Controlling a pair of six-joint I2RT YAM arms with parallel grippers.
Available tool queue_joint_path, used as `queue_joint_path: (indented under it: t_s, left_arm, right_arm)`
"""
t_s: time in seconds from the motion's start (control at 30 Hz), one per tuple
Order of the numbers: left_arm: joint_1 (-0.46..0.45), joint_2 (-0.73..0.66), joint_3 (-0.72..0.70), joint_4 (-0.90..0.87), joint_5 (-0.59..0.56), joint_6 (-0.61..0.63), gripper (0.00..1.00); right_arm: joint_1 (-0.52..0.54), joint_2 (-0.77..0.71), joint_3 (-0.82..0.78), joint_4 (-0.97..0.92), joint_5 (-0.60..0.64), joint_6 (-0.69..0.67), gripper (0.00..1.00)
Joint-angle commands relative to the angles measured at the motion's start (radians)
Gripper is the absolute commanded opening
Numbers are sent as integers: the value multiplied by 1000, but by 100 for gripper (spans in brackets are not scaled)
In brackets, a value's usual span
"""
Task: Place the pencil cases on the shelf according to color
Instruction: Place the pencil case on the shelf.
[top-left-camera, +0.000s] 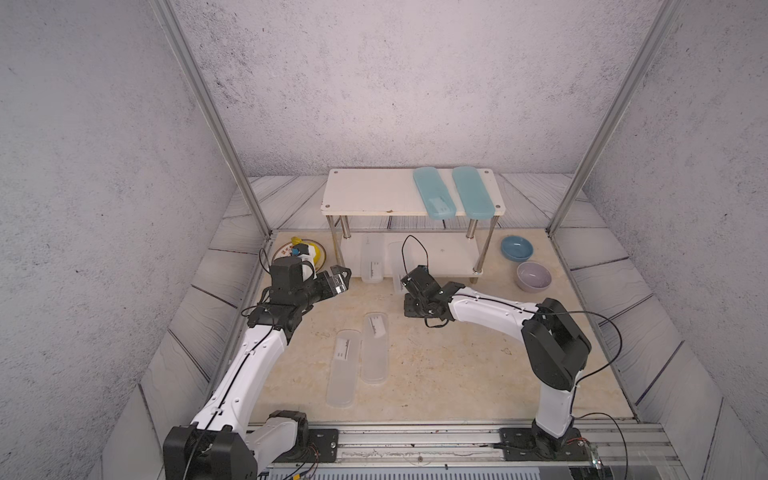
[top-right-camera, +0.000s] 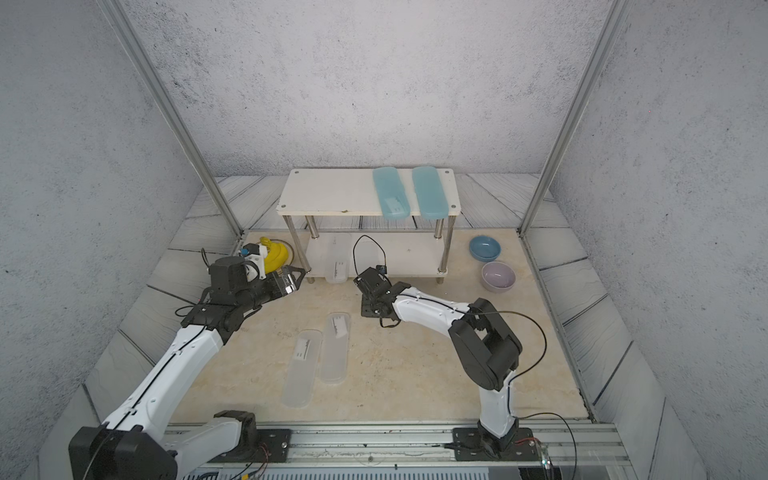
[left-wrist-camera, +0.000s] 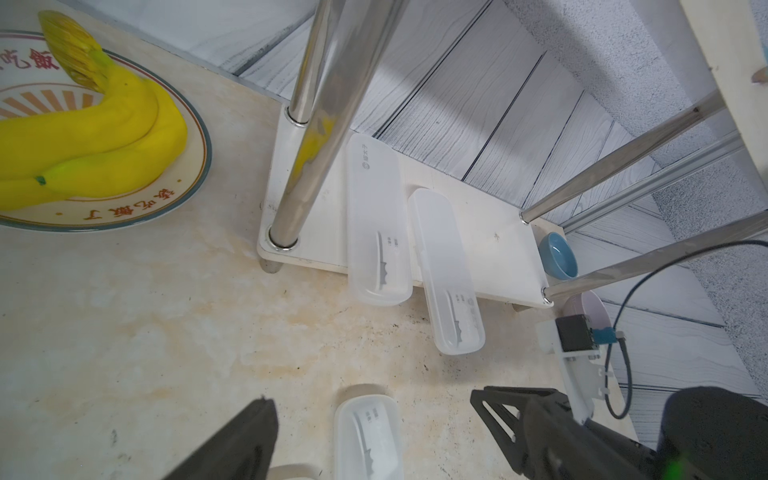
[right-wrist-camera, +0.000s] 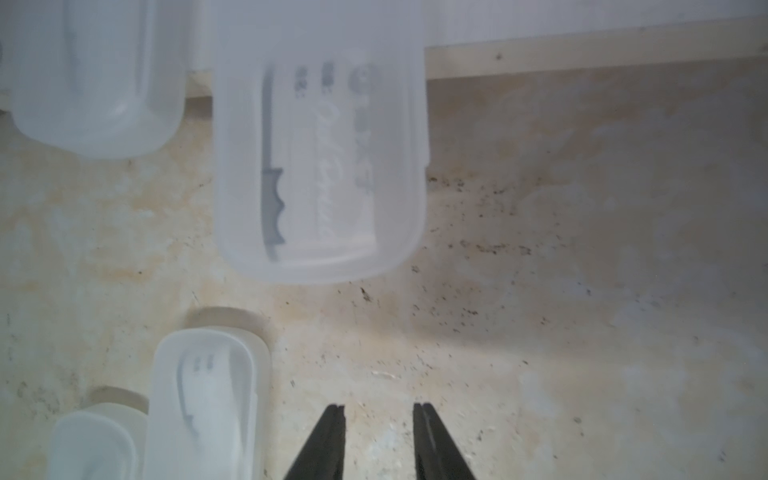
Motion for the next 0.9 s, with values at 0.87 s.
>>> queue_joint_path:
  t_s: [0.87]
  left_arm:
    - [1, 18, -2, 18, 13, 8, 99]
  right_arm:
    - [-55, 231, 336, -82, 30, -178, 31]
